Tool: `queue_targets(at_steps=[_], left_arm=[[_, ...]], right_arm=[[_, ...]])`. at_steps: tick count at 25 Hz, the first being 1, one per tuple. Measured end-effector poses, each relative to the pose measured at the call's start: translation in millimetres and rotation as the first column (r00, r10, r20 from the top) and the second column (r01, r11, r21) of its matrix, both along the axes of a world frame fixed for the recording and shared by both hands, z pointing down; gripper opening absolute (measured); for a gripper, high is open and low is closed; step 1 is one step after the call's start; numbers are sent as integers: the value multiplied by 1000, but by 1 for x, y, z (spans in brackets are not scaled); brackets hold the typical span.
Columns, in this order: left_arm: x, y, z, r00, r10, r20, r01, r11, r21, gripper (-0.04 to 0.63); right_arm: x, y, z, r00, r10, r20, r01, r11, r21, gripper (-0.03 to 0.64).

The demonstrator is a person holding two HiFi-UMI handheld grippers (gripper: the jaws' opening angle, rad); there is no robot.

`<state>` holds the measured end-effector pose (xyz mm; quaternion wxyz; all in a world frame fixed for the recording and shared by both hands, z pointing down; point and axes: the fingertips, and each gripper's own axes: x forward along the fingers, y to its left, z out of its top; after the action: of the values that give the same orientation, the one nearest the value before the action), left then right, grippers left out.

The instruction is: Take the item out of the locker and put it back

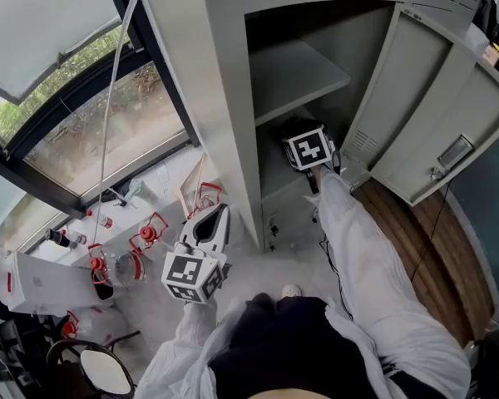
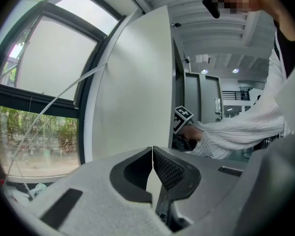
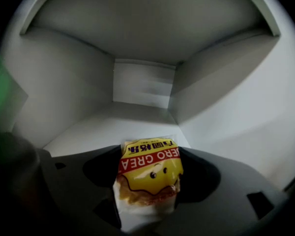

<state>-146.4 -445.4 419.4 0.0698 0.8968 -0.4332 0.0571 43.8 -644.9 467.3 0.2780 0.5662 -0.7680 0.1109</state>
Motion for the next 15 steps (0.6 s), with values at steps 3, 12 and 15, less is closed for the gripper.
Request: queue_targets(at_steps=[3, 12, 15], left_arm=[[0, 3, -5, 1000, 7, 3, -7, 1000, 10, 11], [5, 11, -11, 998, 54, 13, -54, 998, 30, 11], [8, 16, -12, 997, 76, 12, -76, 997, 32, 11]], right_arm=[[-3, 6, -5, 1000, -16, -11, 16, 1000, 27, 324], [-11, 54, -71, 998, -62, 32, 54, 975, 217, 321], [-8, 83, -94, 997, -63, 51, 46, 956, 291, 321]])
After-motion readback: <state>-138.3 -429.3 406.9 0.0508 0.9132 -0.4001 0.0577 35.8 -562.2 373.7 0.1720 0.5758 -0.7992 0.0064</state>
